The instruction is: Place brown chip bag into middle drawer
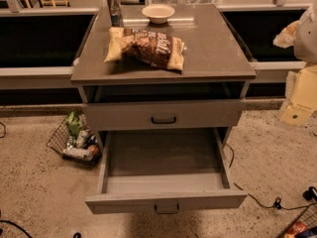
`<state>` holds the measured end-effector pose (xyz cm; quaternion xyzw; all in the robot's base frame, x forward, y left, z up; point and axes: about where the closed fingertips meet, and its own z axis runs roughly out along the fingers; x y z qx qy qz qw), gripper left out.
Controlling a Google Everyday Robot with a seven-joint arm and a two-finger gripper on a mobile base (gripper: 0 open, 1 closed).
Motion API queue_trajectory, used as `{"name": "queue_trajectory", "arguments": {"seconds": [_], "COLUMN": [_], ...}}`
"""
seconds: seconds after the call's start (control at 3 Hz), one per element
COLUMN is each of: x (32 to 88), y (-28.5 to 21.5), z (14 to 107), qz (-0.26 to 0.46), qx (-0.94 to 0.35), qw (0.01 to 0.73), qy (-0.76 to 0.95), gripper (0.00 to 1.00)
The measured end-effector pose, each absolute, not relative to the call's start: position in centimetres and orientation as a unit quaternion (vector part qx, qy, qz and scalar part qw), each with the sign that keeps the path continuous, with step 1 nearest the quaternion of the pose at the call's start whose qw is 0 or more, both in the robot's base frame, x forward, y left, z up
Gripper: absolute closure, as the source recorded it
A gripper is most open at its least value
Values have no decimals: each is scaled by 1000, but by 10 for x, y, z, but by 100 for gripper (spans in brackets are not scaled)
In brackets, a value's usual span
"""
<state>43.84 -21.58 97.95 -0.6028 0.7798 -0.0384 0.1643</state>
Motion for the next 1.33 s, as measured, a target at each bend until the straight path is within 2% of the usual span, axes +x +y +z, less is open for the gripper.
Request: {"name": "queue_trajectory", "arguments": {"seconds": [0.33, 0.67, 1.0, 1.33], "x": [439, 490, 569, 636], "y": [-216, -213, -196, -167], "z": [980, 977, 973, 959], "qz": [-39, -38, -29, 18], "qx": [-603, -607, -606, -585], "qw": [165, 202, 266, 349], "qy": [780, 768, 749, 732], "gripper": [0, 0, 0, 0]}}
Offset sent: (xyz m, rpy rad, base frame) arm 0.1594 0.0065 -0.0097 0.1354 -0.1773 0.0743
